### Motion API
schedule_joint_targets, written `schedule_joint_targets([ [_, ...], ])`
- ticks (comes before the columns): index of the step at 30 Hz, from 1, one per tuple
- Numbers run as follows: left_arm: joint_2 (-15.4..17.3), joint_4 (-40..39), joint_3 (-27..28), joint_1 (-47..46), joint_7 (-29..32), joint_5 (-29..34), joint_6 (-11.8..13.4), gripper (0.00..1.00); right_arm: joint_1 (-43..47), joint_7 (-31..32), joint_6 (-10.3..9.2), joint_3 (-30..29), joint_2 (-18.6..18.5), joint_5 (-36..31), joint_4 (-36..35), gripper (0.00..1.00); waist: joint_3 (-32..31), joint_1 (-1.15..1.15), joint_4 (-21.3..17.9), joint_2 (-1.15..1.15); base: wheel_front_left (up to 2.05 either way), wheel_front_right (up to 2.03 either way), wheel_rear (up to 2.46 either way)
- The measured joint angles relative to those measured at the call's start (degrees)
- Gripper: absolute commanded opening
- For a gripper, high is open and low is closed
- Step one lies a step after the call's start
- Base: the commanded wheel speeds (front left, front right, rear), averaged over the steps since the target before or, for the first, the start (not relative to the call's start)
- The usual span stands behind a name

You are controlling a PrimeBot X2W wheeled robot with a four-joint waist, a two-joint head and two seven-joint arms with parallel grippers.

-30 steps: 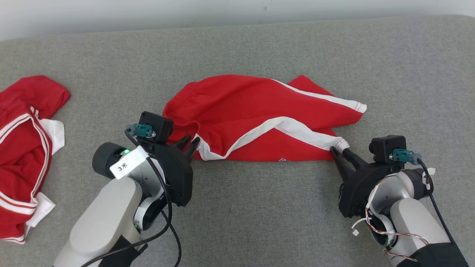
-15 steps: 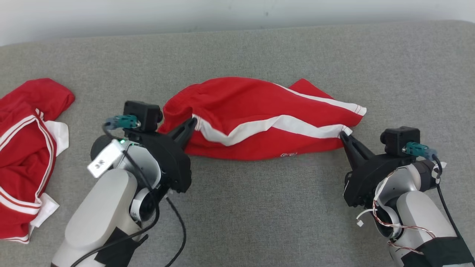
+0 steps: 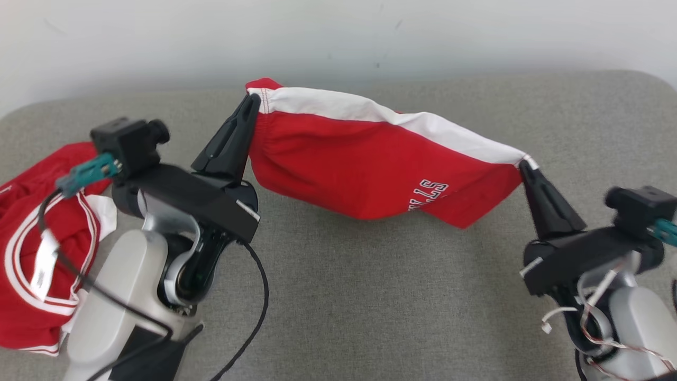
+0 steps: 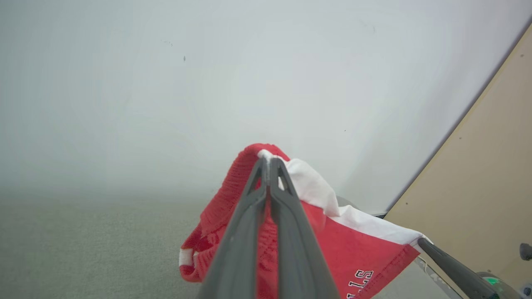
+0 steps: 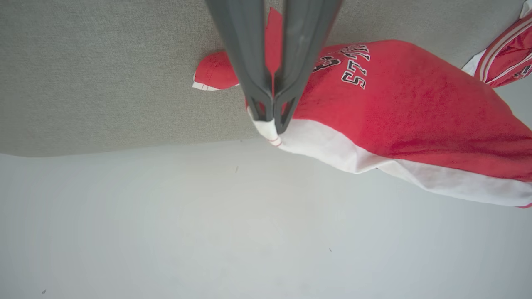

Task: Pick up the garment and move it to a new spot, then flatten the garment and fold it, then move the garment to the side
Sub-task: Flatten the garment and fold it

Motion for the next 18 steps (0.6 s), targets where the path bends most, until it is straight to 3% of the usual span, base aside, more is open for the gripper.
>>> schedule_joint_targets([
  [7, -0.75, -14.01, 1.8, 6.3, -2.59, -3.15, 0.48, 0.0, 7.09, -2.72, 0.92, -3.43, -0.56, 5.8, -18.01, 0.0, -3.22, -0.01, -0.12, 0.0, 0.0, 0.0, 0.0],
  [11, -1.21, -20.26, 1.92, 8.33, -0.34, -6.19, 1.02, 0.0, 7.1, -2.19, 1.29, -3.88, -0.86, 7.57, -25.42, 0.0, -3.87, -0.01, -0.59, -0.01, 0.0, 0.0, 0.0],
  [14, -0.41, -19.83, 1.19, 8.53, 2.43, -6.1, 2.77, 0.0, 4.45, 0.51, 1.27, -3.26, -2.31, 6.64, -24.32, 0.0, -3.17, -0.01, -1.0, -0.01, 0.0, 0.0, 0.0],
  [18, 0.14, -14.07, 1.3, 6.66, 5.08, -4.9, 4.72, 0.0, -4.16, 4.31, 0.99, -0.35, -2.56, 5.49, -16.86, 0.0, -1.11, 0.0, -1.53, 0.0, 0.0, 0.0, 0.0],
])
